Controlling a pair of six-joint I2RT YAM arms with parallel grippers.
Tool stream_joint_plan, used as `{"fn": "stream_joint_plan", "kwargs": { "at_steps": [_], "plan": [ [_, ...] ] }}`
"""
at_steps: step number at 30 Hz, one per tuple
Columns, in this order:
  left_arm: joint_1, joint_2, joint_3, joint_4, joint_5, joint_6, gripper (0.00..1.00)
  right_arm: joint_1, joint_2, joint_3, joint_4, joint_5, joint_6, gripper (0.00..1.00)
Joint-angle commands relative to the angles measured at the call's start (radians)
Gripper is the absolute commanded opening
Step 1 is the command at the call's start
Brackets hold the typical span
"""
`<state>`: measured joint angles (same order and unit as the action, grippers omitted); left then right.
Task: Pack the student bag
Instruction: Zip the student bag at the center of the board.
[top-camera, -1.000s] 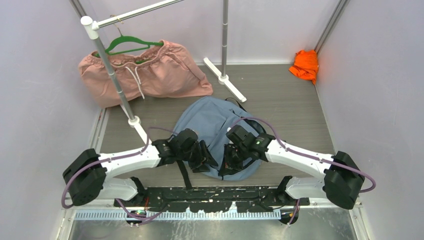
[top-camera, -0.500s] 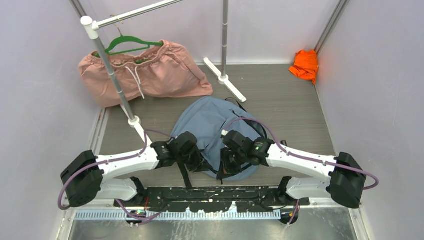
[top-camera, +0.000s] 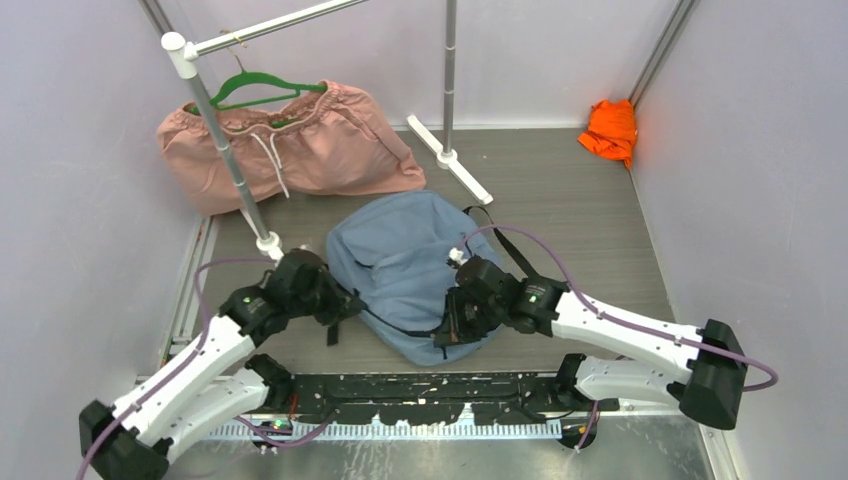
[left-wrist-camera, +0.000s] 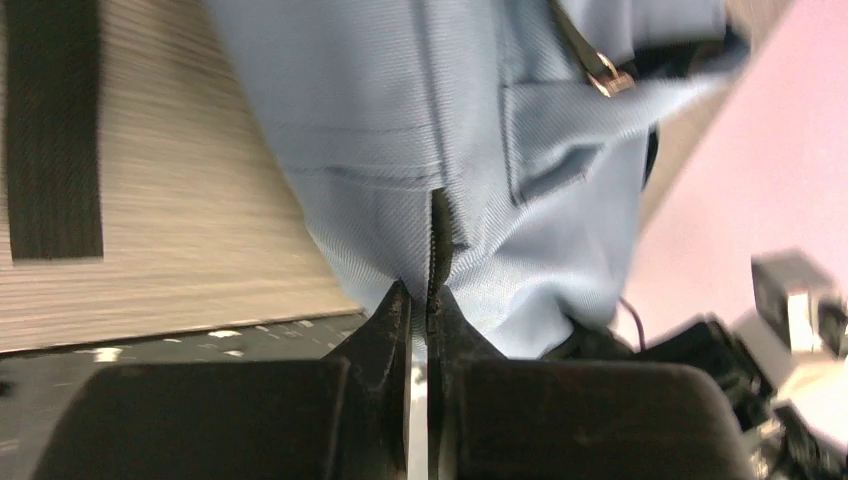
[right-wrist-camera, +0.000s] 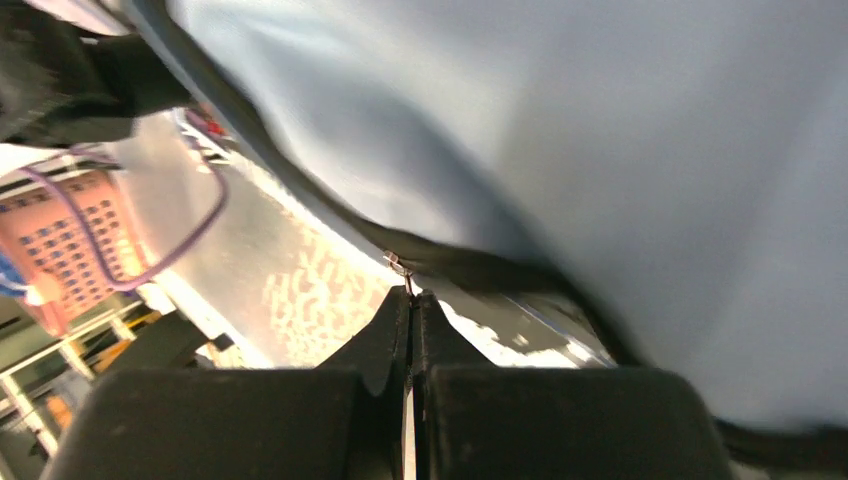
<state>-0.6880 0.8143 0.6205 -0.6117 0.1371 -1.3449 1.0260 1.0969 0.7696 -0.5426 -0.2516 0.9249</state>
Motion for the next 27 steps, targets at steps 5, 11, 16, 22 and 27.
{"fn": "stream_joint_plan", "kwargs": {
  "at_steps": [5, 11, 16, 22, 27],
  "plan": [
    [0.259, -0.044, 0.063, -0.355, -0.210, 0.276, 0.00, 0.009, -0.101, 0.033, -0.447, 0.230, -0.040, 0.01],
    [0.269, 0.029, 0.115, -0.314, -0.168, 0.417, 0.15, 0.006, -0.154, 0.010, -0.472, 0.313, 0.021, 0.01],
    [0.139, 0.025, 0.248, -0.292, -0.107, 0.526, 0.40, 0.007, -0.135, 0.030, -0.350, 0.231, 0.011, 0.01],
    [-0.223, 0.061, 0.333, -0.179, 0.003, 0.711, 0.58, 0.007, -0.076, 0.065, -0.295, 0.186, -0.018, 0.01],
    [-0.506, 0.247, 0.399, -0.165, -0.204, 0.807, 0.63, 0.006, -0.084, 0.066, -0.282, 0.172, -0.011, 0.01]
  ]
}}
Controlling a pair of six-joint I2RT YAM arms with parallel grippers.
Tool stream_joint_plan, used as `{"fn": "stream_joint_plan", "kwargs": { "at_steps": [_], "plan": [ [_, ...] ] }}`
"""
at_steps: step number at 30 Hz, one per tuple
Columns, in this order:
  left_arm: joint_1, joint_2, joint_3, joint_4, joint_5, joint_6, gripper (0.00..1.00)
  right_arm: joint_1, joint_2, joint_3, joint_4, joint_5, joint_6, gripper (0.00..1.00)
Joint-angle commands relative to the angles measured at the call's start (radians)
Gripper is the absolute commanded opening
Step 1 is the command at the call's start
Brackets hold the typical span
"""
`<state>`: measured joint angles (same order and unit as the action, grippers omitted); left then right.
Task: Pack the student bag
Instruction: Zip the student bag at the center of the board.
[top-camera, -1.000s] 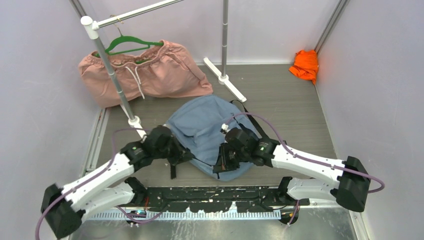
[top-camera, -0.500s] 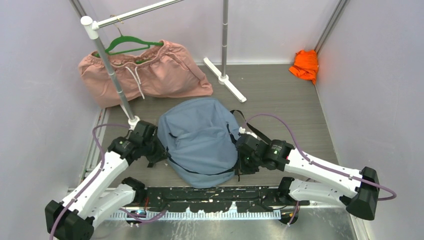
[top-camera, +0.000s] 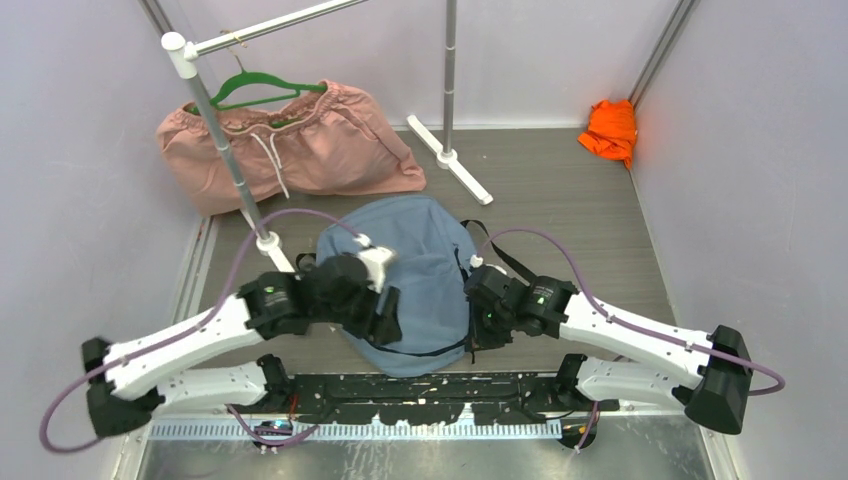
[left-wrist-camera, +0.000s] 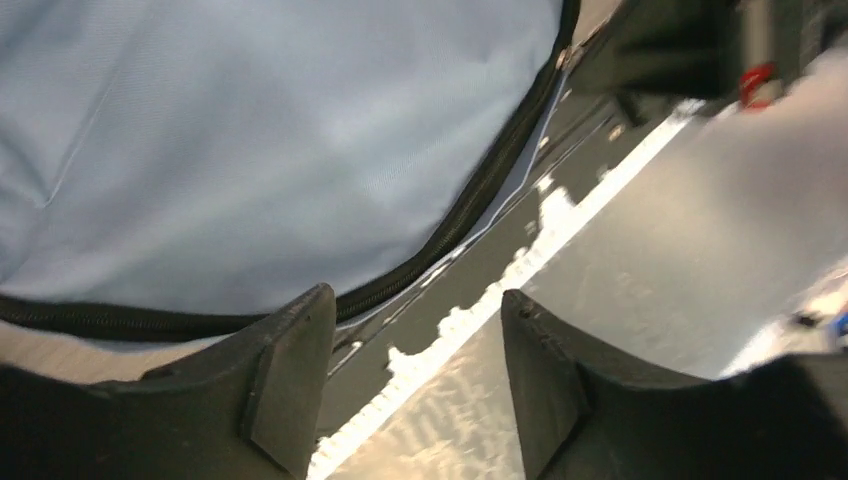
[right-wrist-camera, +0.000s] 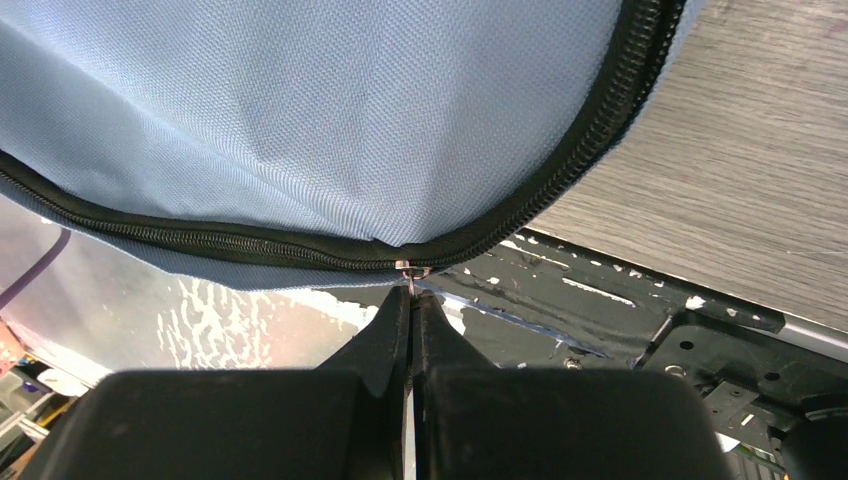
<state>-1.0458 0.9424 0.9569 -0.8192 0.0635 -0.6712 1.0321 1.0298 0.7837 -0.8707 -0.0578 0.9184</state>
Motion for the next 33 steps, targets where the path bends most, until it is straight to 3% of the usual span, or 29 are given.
{"fn": "stream_joint_plan", "kwargs": {
  "at_steps": [1, 3, 6, 11, 22, 26, 30, 32, 33],
  "plan": [
    [-0.218, 0.153, 0.097, 0.042, -0.184, 0.172, 0.65, 0.000, -0.026, 0.052, 0.045, -0.017, -0.001, 0.01],
    [-0.283, 0.207, 0.139, 0.055, -0.230, 0.260, 0.68, 0.000, -0.046, 0.052, 0.031, -0.001, 0.001, 0.01],
    [-0.300, 0.283, 0.177, 0.078, -0.173, 0.377, 0.69, -0.006, -0.080, 0.057, -0.003, 0.021, -0.005, 0.01],
    [-0.310, 0.349, 0.190, 0.121, -0.195, 0.499, 0.68, -0.008, -0.109, 0.044, -0.003, 0.001, 0.007, 0.01],
    [-0.326, 0.412, 0.113, 0.286, -0.045, 0.502, 0.62, -0.011, -0.118, 0.034, 0.025, -0.020, 0.033, 0.01],
    [-0.326, 0.399, 0.070, 0.340, -0.020, 0.482, 0.51, -0.012, -0.128, 0.031, 0.033, -0.019, 0.045, 0.01],
    [-0.326, 0.426, 0.067, 0.338, -0.029, 0.480, 0.48, -0.012, -0.133, 0.018, 0.048, -0.024, 0.059, 0.01],
    [-0.326, 0.435, 0.054, 0.351, -0.045, 0.483, 0.41, -0.012, -0.138, 0.016, 0.050, -0.029, 0.061, 0.01],
    [-0.326, 0.436, 0.049, 0.358, -0.049, 0.484, 0.32, -0.012, -0.141, 0.014, 0.047, -0.029, 0.063, 0.01]
  ]
}}
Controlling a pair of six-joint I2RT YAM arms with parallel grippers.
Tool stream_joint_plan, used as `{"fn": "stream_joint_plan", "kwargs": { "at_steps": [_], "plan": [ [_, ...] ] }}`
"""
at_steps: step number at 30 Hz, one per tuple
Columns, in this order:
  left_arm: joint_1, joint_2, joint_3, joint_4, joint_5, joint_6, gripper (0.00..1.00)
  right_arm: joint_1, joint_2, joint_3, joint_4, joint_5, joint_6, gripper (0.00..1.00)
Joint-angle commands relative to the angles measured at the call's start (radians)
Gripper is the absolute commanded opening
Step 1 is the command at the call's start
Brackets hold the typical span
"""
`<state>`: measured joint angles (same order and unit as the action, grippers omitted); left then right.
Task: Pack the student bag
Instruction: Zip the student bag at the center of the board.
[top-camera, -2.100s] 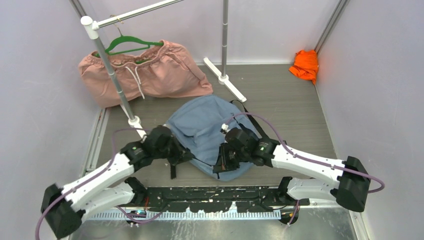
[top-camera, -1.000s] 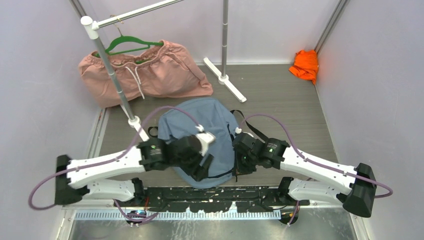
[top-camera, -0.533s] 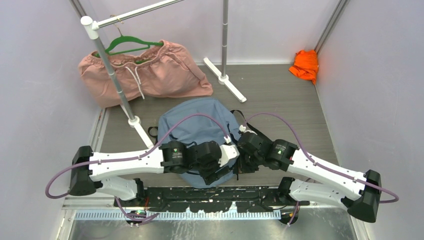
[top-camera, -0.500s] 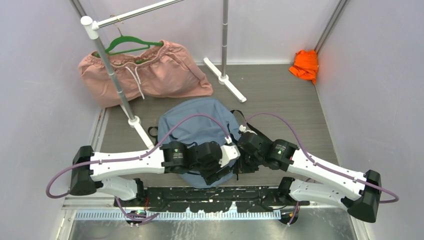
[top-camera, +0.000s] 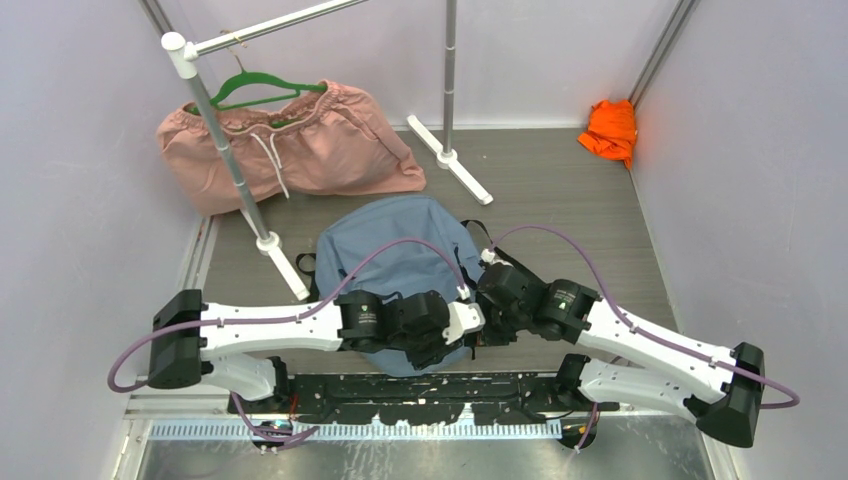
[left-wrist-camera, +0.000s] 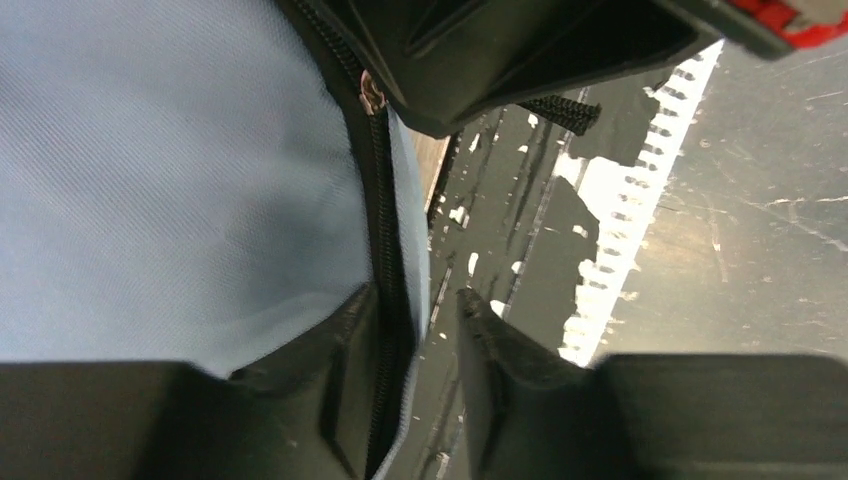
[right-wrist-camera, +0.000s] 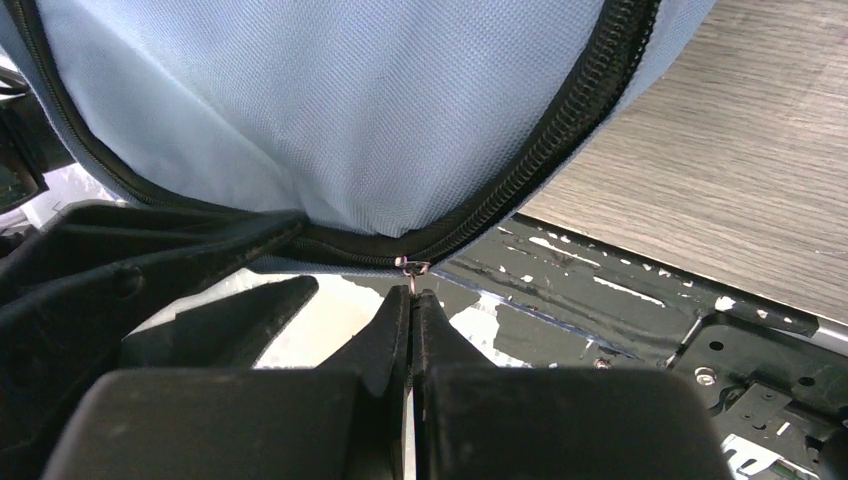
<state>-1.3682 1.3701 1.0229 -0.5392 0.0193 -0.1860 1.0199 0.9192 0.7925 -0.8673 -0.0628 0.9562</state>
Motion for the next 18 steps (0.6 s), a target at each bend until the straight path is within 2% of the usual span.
{"fn": "stream_joint_plan", "kwargs": {
  "at_steps": [1, 2, 3, 7, 12, 15, 18],
  "plan": [
    [-0.003, 0.011, -0.019, 0.081, -0.008, -0.001, 0.12, 0.000, -0.034, 0.005, 0.038, -0.021, 0.026, 0.01],
    [-0.004, 0.013, -0.015, 0.074, -0.011, -0.002, 0.01, 0.000, -0.038, 0.005, 0.029, -0.018, 0.024, 0.01],
    [-0.004, 0.012, -0.014, 0.060, -0.033, -0.005, 0.00, 0.001, -0.040, 0.005, 0.018, -0.010, 0.022, 0.01],
    [-0.002, -0.057, -0.047, 0.010, -0.026, -0.033, 0.00, -0.005, -0.049, 0.019, -0.051, 0.043, 0.002, 0.01],
    [-0.002, -0.278, -0.196, 0.018, -0.055, -0.099, 0.00, -0.023, -0.074, 0.024, -0.101, 0.126, -0.010, 0.01],
    [0.000, -0.398, -0.254, 0.010, -0.079, -0.146, 0.00, -0.045, -0.040, 0.025, -0.108, 0.162, -0.009, 0.01],
    [0.000, -0.451, -0.278, -0.022, -0.083, -0.181, 0.00, -0.066, 0.000, 0.067, -0.129, 0.218, -0.043, 0.01]
  ]
}}
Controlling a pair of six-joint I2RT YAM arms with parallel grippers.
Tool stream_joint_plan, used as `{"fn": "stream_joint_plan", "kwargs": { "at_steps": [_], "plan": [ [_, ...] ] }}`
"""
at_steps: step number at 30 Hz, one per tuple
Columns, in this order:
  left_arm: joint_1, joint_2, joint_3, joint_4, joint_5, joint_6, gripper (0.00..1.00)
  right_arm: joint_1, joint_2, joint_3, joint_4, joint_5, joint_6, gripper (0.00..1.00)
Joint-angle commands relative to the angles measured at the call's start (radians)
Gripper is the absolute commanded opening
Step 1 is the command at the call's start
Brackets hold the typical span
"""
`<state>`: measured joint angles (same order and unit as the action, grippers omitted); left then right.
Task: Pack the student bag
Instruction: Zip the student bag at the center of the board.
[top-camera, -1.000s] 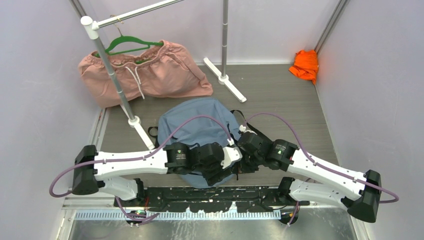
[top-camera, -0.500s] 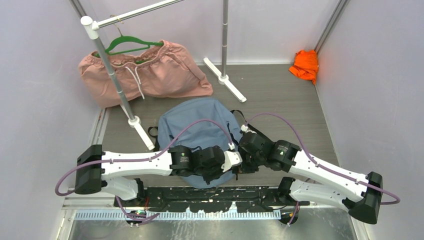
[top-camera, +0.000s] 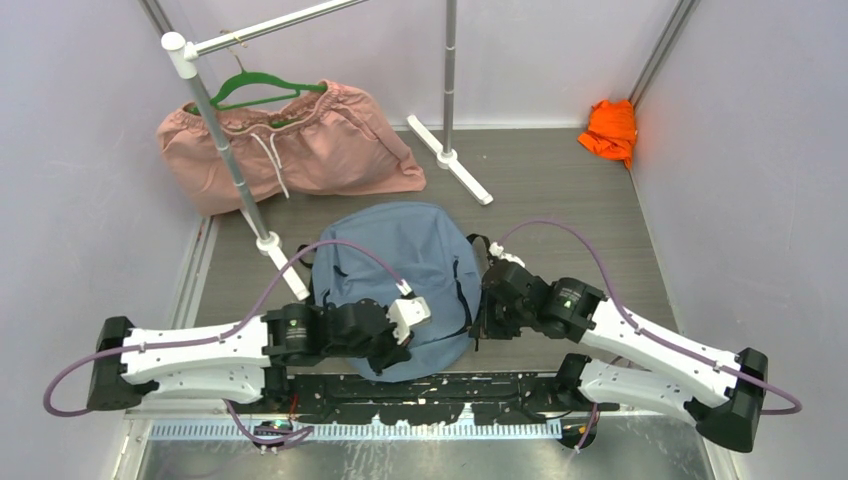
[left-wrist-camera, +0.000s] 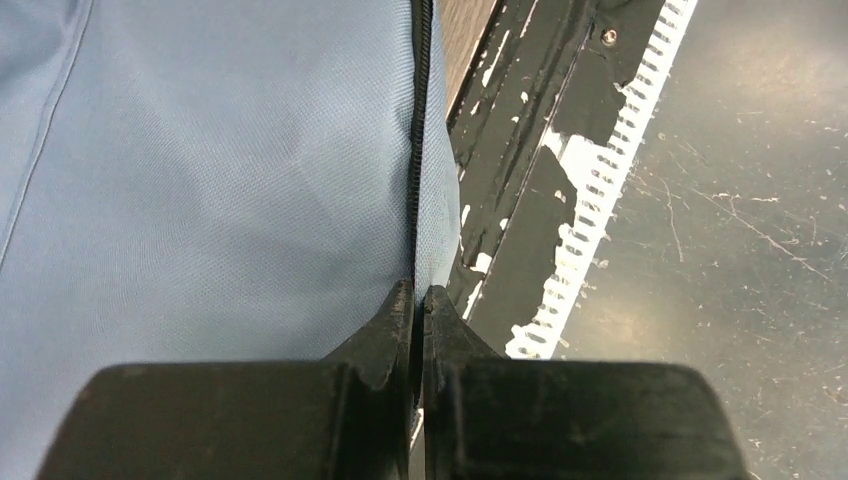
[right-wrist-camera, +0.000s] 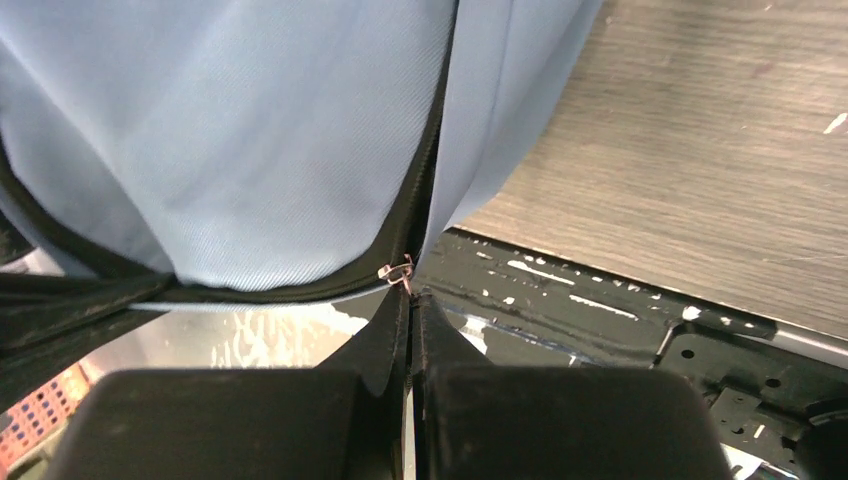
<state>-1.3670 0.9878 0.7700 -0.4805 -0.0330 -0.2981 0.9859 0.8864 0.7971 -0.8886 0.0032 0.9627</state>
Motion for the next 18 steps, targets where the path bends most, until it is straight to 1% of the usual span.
{"fn": "stream_joint_plan", "kwargs": {
  "at_steps": [1, 2, 6, 9, 10, 13, 18],
  "plan": [
    [-0.003, -0.077, -0.028, -0.090, -0.026, -0.077, 0.00, -0.047, 0.045, 0.082, -0.114, 0.163, -0.074, 0.01],
    [-0.002, -0.083, -0.032, -0.096, -0.020, -0.086, 0.00, -0.075, 0.059, 0.104, -0.125, 0.165, -0.100, 0.01],
    [-0.001, -0.114, -0.047, -0.094, 0.008, -0.098, 0.00, -0.251, 0.107, 0.128, -0.174, 0.097, -0.235, 0.01],
    [-0.001, -0.148, -0.056, -0.108, 0.008, -0.094, 0.00, -0.383, 0.141, 0.123, -0.142, -0.045, -0.299, 0.01],
    [-0.002, -0.164, -0.058, -0.115, -0.003, -0.095, 0.00, -0.414, 0.166, 0.131, -0.136, -0.061, -0.306, 0.01],
    [-0.001, -0.224, -0.069, -0.137, -0.030, -0.106, 0.00, -0.455, 0.232, 0.147, -0.097, -0.076, -0.301, 0.01],
    [-0.002, -0.287, -0.069, -0.151, -0.044, -0.116, 0.00, -0.481, 0.303, 0.089, 0.031, -0.116, -0.289, 0.01]
  ]
}}
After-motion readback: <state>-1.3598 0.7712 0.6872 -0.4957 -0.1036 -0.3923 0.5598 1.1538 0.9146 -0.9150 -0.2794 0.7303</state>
